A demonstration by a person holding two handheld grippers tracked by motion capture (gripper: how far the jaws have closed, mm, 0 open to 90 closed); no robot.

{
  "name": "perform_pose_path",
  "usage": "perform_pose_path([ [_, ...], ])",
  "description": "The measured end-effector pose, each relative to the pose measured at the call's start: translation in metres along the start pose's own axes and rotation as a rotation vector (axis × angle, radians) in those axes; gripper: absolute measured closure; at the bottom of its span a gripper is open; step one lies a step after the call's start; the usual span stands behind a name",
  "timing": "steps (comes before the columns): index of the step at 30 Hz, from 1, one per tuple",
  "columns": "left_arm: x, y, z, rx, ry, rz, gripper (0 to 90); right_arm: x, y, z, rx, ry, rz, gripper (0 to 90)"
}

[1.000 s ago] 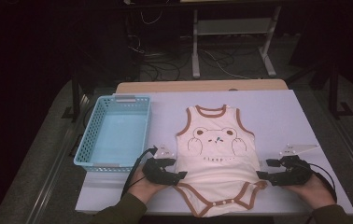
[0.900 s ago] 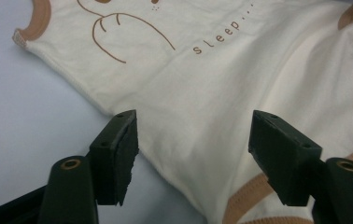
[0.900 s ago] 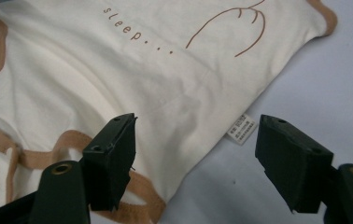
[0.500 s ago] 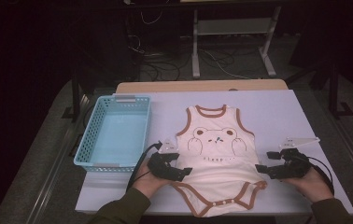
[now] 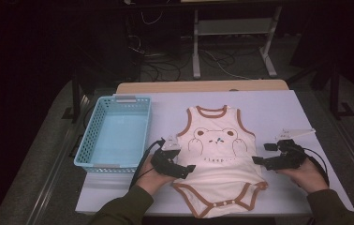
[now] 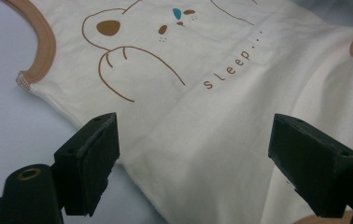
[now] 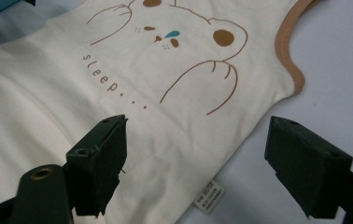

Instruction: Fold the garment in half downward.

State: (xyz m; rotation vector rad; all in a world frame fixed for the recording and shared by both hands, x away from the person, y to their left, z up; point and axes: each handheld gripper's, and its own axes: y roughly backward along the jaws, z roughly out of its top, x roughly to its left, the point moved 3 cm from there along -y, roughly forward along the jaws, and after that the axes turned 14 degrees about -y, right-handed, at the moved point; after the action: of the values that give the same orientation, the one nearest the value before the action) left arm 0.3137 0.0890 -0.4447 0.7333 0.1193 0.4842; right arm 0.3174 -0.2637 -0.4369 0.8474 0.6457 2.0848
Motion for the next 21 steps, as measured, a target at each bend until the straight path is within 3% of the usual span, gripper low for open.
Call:
perform_pose_path([
  [14,0.000,0.000,0.001,-0.007,0.010,0.007,16.2,-0.006,-0.010,0.028,-0.037,-0.003,-0.005,20.5],
  [21,0.001,0.000,0.000,0.002,-0.005,0.004,16.2,-0.011,-0.016,0.041,-0.053,-0.012,-0.005,20.7],
])
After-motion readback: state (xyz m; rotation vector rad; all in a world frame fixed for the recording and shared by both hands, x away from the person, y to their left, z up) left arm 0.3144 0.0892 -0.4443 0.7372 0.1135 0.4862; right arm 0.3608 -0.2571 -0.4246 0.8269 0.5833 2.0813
